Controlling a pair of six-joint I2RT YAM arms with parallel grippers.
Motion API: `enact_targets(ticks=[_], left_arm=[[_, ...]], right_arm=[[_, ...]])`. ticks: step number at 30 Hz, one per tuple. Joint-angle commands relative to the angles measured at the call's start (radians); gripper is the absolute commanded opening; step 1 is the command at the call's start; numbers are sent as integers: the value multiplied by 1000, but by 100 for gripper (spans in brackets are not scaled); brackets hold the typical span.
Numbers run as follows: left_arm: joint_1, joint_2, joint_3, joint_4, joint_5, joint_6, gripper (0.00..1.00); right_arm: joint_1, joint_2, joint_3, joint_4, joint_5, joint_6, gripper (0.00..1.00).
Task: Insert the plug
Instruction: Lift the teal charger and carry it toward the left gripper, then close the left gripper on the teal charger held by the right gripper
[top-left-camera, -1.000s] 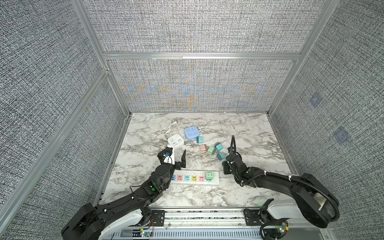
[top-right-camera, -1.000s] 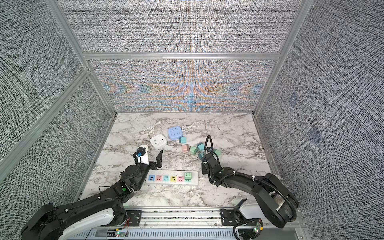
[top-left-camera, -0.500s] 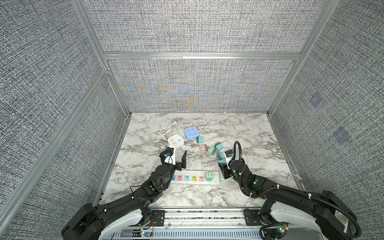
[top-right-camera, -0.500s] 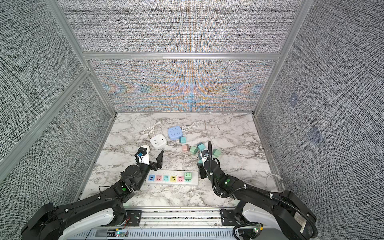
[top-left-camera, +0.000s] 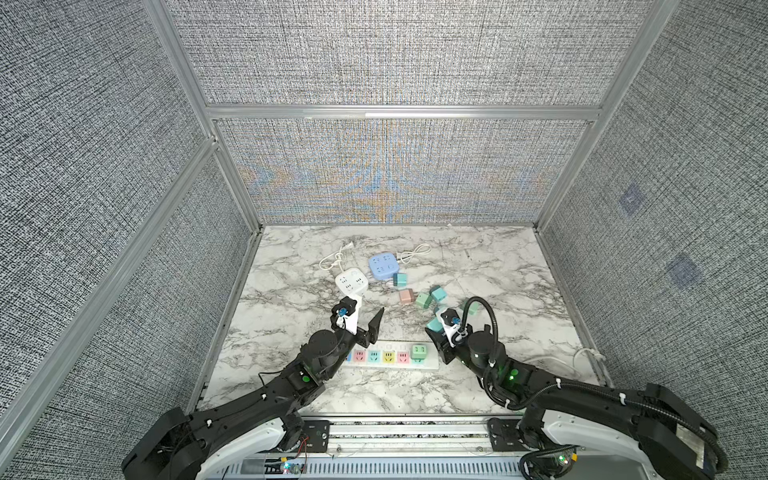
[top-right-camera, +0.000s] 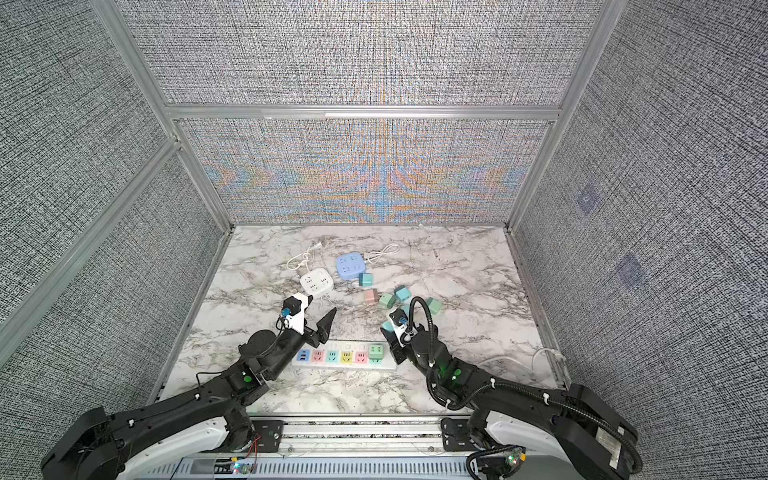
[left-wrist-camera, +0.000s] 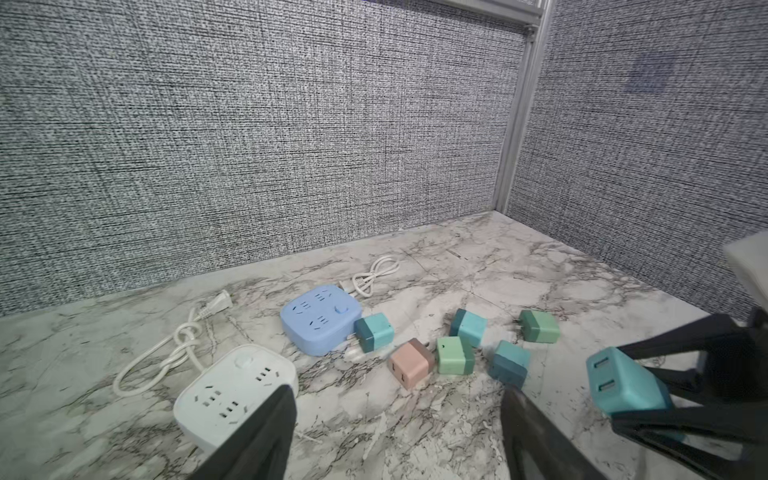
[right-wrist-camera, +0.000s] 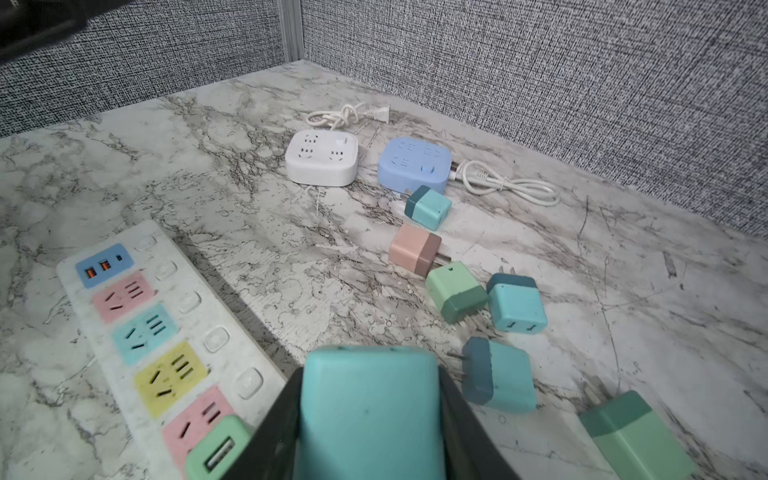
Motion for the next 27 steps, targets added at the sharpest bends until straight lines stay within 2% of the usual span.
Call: enact_targets(ticks=[1, 12, 19, 25, 27], left_arm=[[-1, -3, 10, 47, 107, 21, 77], [-1, 53, 33, 97, 443, 77, 74], [-1, 151, 92, 63, 546, 71, 72], [-1, 204, 144, 18, 611, 61, 70], [-1, 217, 154, 12, 643, 55, 70]], right_arm=[[7, 1, -14, 144, -36, -100, 0], [35, 100, -72, 464, -153, -364, 0], [80, 158, -35, 522, -147, -475, 0], [85, 156, -59, 636, -107, -594, 0], [85, 143, -53, 618, -93, -642, 0]])
